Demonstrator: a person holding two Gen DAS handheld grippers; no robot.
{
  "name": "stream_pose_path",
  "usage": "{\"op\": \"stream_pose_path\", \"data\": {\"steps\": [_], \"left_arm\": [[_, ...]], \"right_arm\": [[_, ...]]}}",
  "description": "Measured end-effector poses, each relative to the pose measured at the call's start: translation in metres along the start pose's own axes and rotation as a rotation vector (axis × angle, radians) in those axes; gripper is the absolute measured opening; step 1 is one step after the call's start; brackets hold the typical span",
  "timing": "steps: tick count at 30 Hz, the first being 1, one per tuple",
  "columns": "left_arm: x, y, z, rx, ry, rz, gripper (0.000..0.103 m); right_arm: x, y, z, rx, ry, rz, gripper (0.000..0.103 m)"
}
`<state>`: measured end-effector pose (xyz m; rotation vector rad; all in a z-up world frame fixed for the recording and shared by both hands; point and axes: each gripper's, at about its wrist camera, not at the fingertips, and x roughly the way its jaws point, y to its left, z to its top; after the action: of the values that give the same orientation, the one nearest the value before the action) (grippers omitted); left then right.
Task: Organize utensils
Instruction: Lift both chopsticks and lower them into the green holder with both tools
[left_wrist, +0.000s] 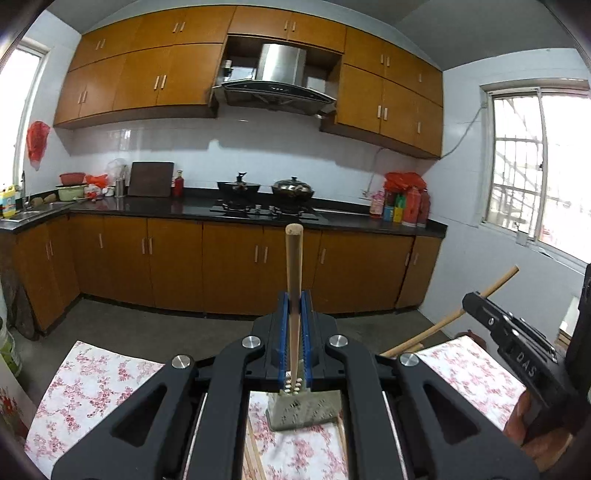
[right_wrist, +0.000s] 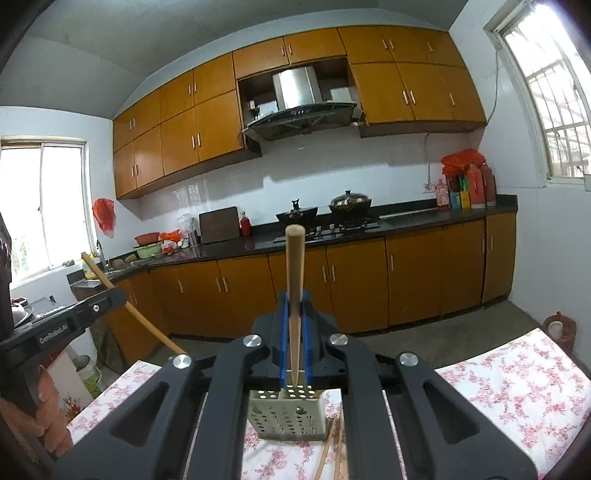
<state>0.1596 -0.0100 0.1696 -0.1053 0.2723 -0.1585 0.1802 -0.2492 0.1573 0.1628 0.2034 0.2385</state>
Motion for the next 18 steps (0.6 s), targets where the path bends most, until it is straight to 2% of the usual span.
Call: {"op": "stream_pose_path", "data": {"steps": [4, 9, 18], "left_arm": [[0.021, 0.001, -0.004, -0.015, 0.013, 0.007, 0.007], [0.042, 0.001, -0.015, -0.023, 0.066, 0.010, 0.007], [0.047, 0.005, -0.026, -0.030, 0.124, 0.003, 0.008]], "right_arm": [[0.027, 0.002, -0.009, -0.008, 0.047, -0.013, 0.008], [0.049, 0.003, -0.021, 0.003, 0.098, -0.020, 0.008], [0.059, 0.002, -0.030, 0.020, 0.131, -0.021, 0.010]]}}
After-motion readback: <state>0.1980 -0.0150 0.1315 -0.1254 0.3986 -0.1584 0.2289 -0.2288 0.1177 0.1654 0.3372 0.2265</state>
